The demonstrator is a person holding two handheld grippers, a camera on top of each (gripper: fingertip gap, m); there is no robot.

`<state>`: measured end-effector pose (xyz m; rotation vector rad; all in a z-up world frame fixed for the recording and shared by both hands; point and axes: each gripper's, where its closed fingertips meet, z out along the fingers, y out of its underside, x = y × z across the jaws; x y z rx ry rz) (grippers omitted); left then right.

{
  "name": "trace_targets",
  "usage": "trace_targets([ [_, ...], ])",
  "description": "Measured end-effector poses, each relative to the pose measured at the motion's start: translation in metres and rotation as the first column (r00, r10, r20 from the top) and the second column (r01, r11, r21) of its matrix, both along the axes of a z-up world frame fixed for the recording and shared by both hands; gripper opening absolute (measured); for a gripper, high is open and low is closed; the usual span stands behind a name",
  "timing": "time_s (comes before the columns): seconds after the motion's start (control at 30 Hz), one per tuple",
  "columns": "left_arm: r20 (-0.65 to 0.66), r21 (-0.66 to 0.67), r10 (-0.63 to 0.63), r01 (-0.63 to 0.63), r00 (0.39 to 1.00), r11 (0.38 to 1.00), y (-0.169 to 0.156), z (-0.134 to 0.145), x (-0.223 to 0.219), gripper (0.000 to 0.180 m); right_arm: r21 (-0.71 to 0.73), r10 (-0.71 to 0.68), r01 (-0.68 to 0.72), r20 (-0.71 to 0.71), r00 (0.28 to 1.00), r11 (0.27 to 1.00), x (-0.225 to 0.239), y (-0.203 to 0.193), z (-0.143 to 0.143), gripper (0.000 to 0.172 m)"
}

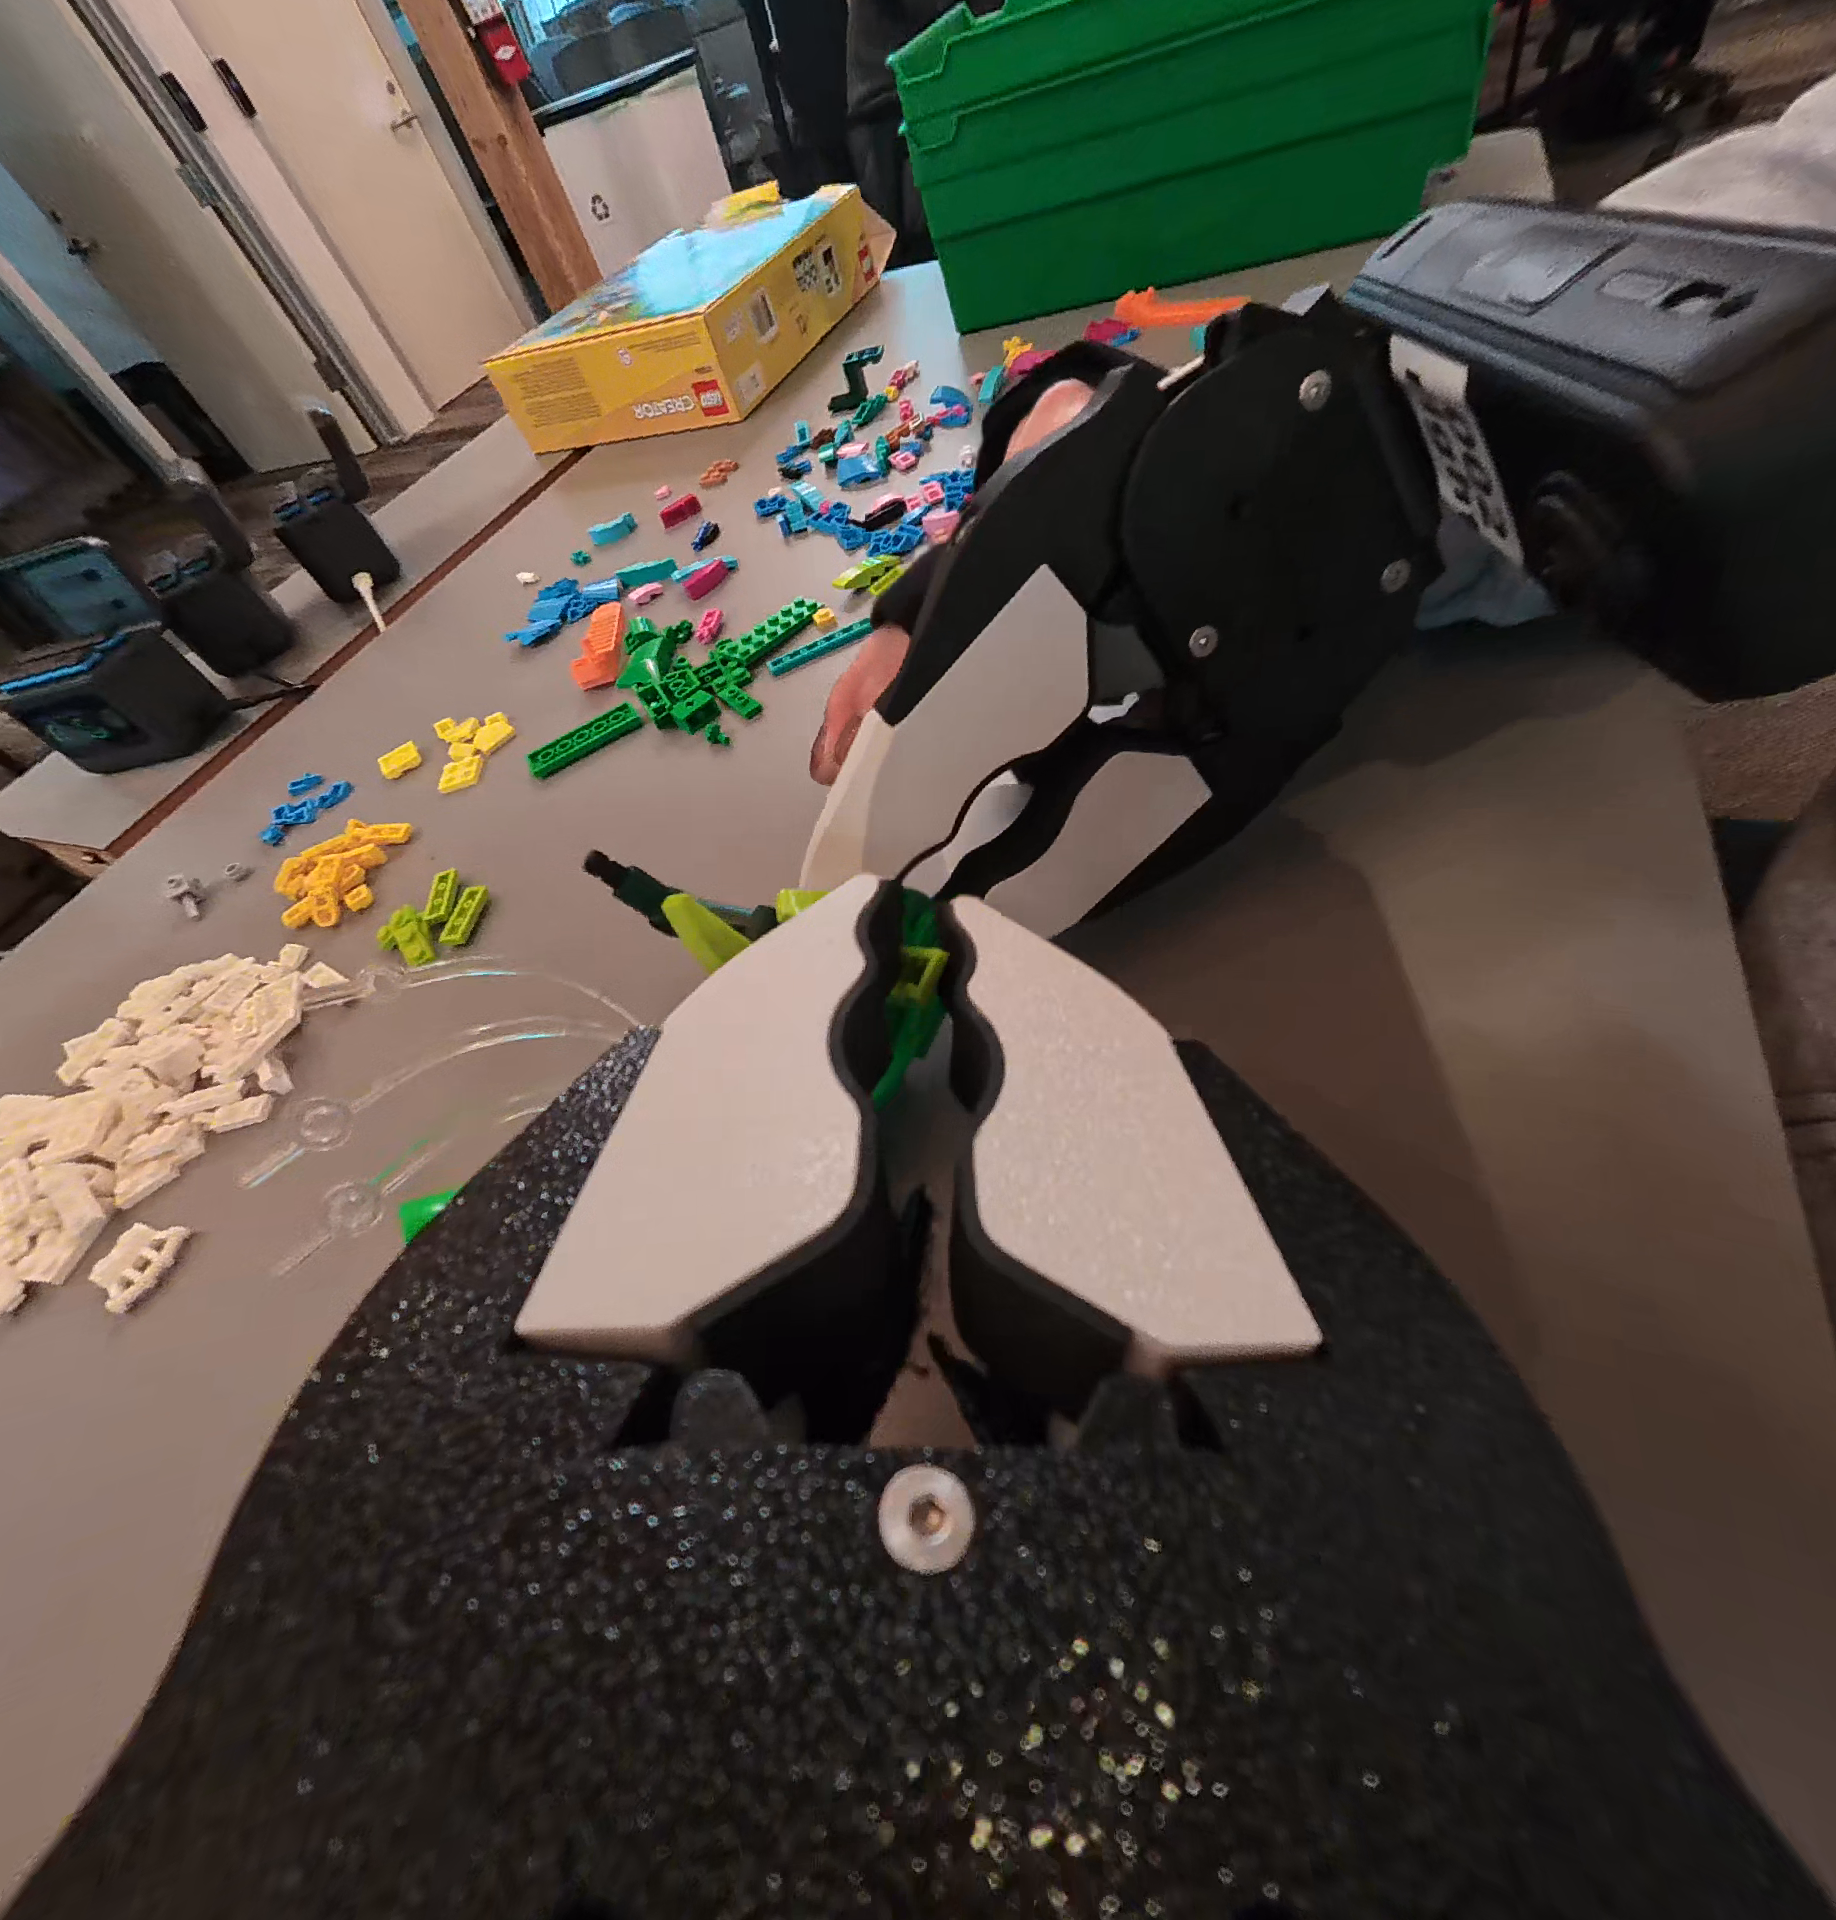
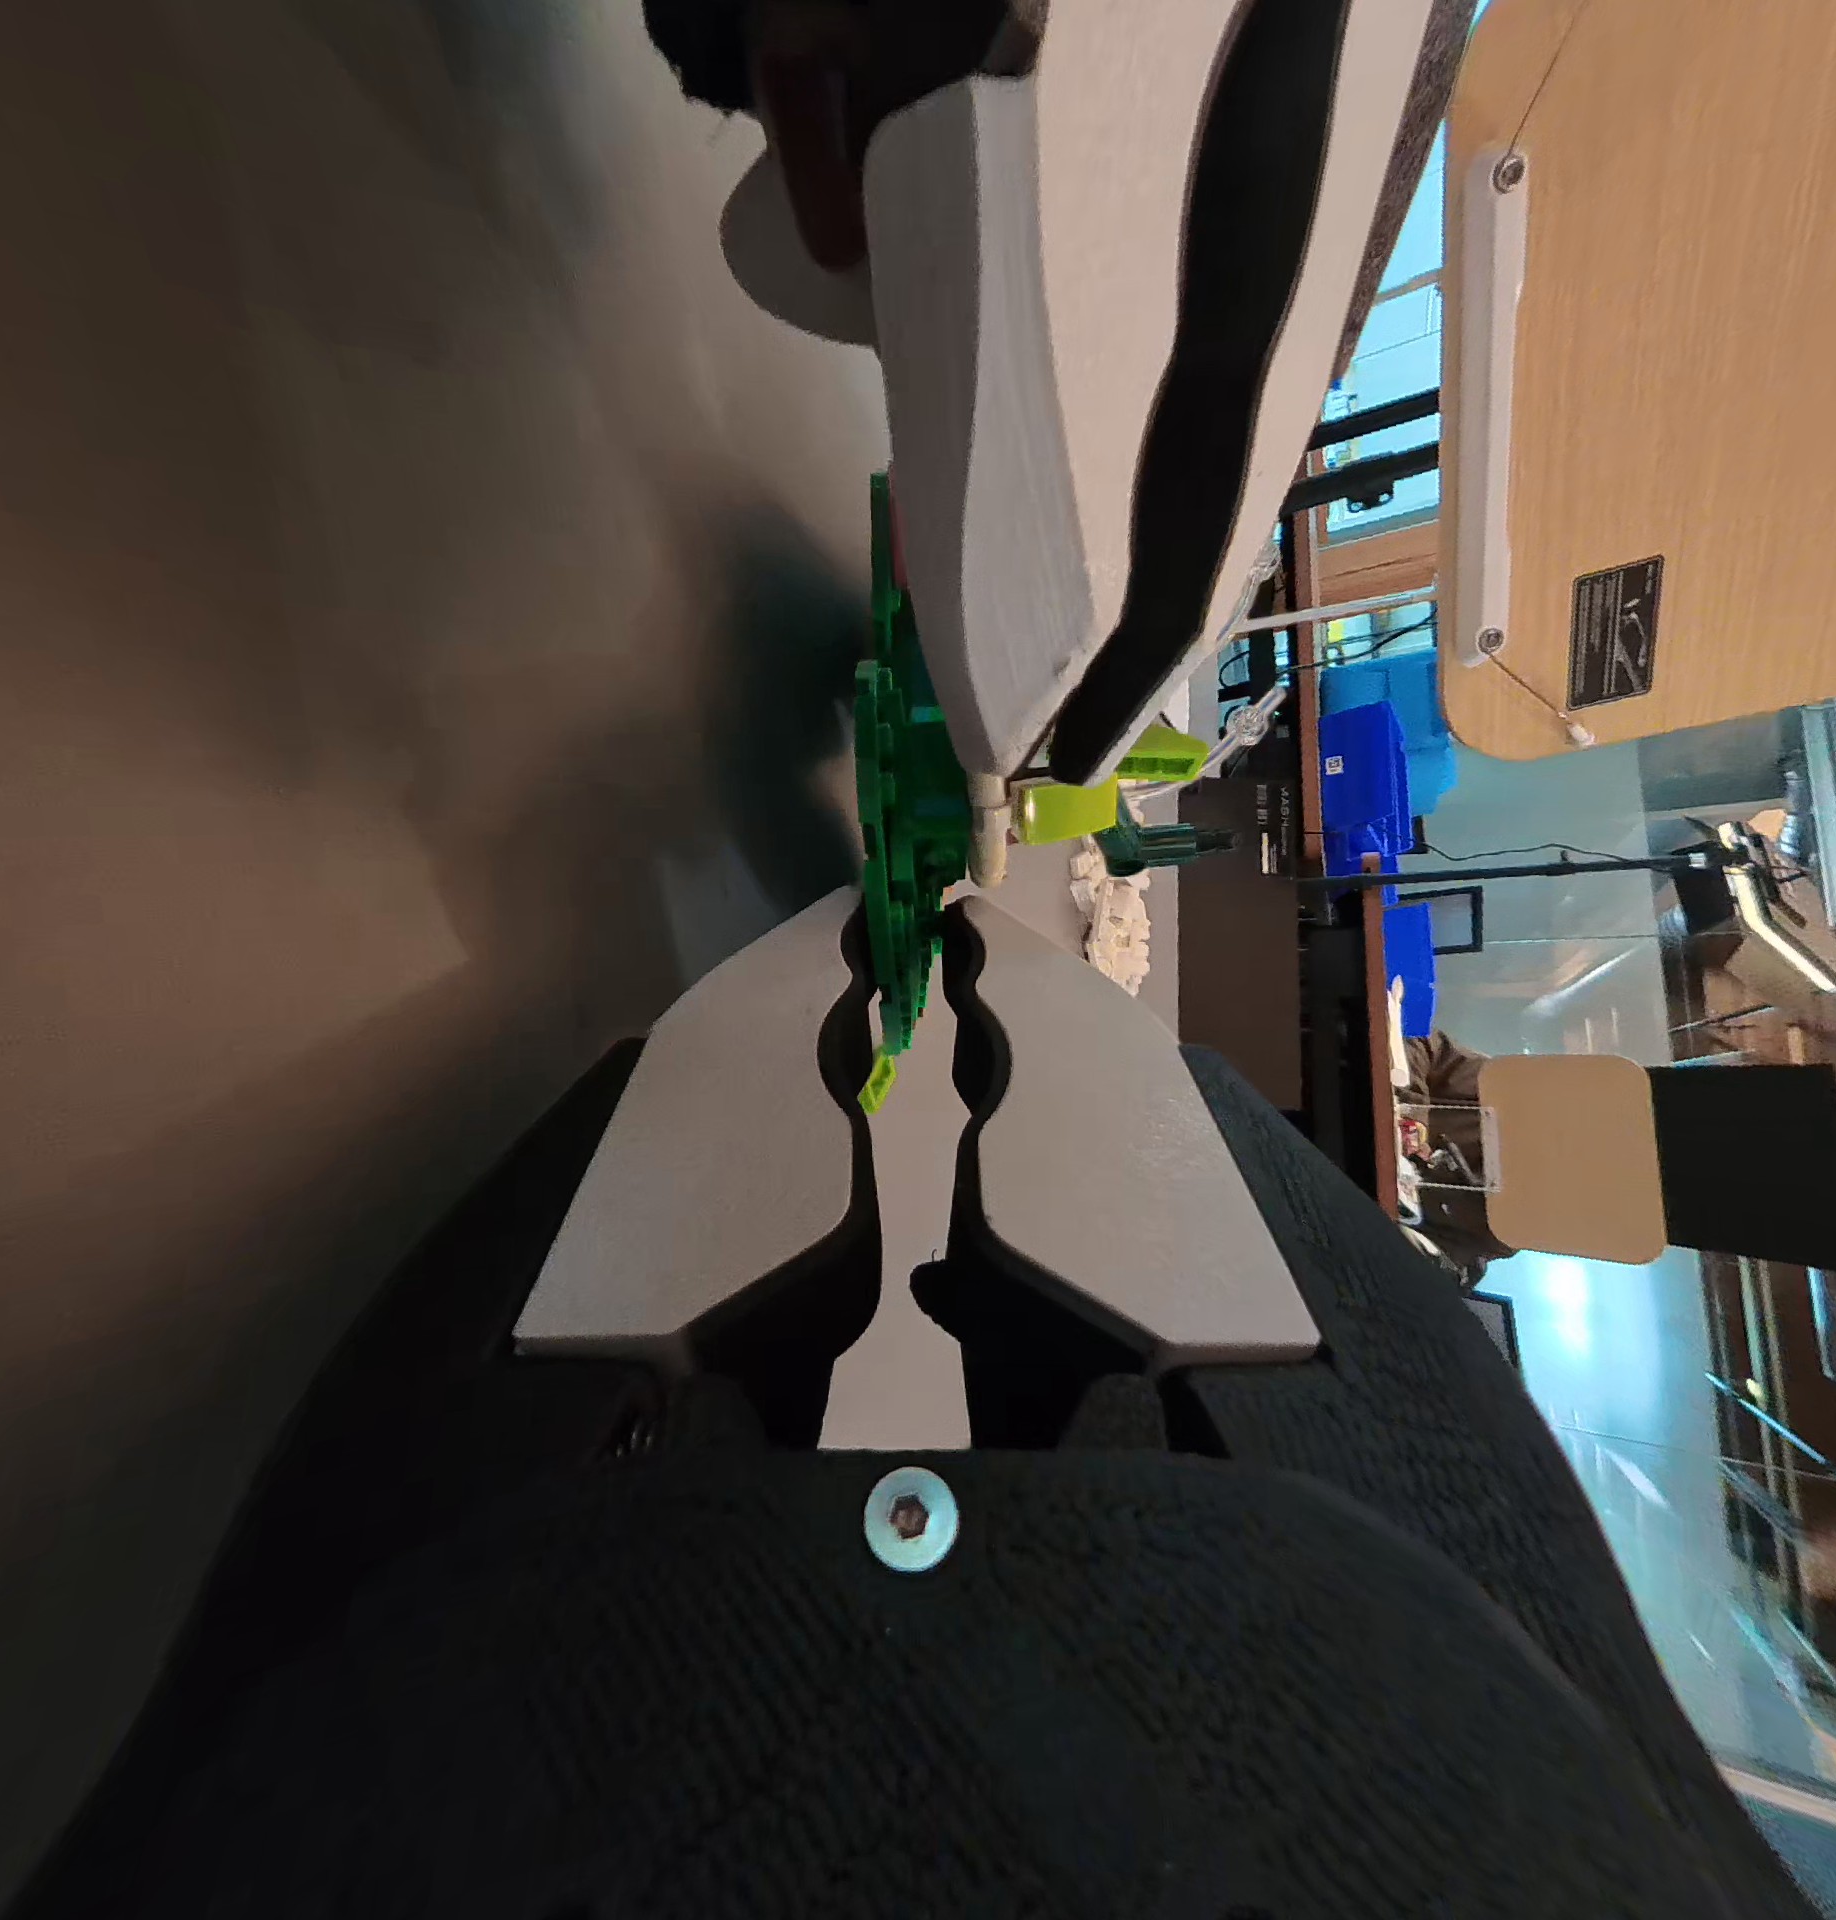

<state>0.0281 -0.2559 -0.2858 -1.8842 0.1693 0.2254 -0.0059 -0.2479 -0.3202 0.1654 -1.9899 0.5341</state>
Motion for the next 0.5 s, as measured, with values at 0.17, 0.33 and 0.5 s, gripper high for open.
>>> trace_targets([
  [0.17, 0.054, 0.03, -0.036, 0.034, 0.998, 0.999, -0.003, 0.002, 0.002, 0.006, -0.006, -0.005, 0.005, 0.02, 1.0, 1.0, 0.0, -0.005, -0.001, 0.011],
  [0.33, 0.109, 0.064, -0.091, 0.085, 0.99, 0.994, -0.003, 0.005, 0.009, 0.002, 0.004, -0.019, 0.019, 0.027, 0.999, 1.0, -0.001, -0.006, -0.003, 0.011],
  [0.5, 0.0, 0.139, -0.032, 0.032, 0.999, 0.99, -0.008, 0.03, 0.006, 0.003, -0.001, -0.094, 0.094, 0.041, 0.995, 0.996, -0.012, 0.014, -0.003, 0.011],
])
